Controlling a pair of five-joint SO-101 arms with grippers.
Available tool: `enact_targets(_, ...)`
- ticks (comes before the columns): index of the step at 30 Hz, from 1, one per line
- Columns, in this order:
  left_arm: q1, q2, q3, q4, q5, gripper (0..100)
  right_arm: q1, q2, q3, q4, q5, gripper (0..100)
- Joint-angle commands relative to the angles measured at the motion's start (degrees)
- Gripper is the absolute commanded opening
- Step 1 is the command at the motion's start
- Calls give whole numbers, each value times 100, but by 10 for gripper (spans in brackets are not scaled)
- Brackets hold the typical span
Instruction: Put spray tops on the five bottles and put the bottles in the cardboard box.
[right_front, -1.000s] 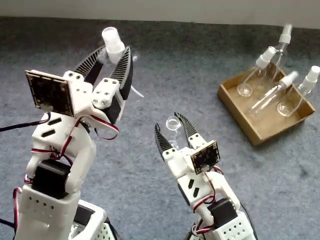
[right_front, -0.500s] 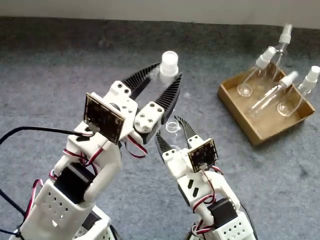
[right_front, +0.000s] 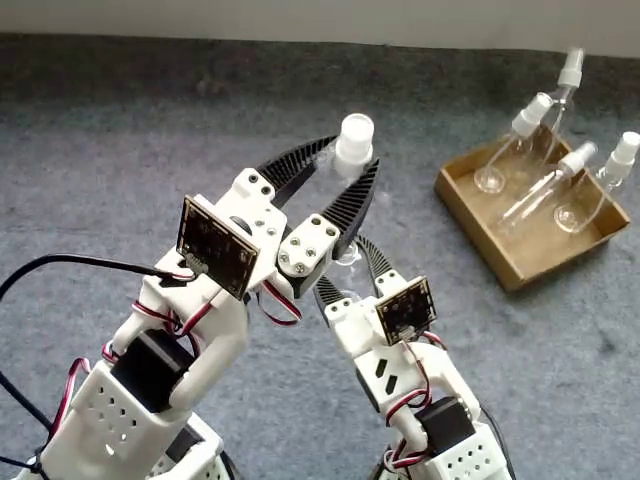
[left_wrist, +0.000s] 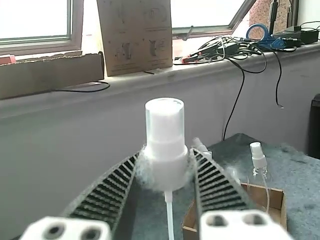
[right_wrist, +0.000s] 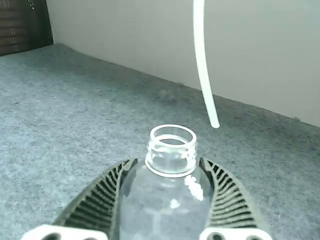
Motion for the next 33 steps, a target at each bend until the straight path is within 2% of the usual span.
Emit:
enact_targets(1,66,-127,-514,519,-53,34,-57,-40,813,13,-18,98)
enact_targets(4,66,-127,-620,835,-53,34,-57,-40,813,13,-18,98)
enact_targets(20,66,-954,-593,862,-53,34,-57,-31,813,13,-18,98)
enact_targets(24,75,-989,-224,818,-53,34,-57,-31,813,13,-18,98)
enact_targets(33,101,-963,725,-9,-53,34,-57,-31,813,13,-18,98)
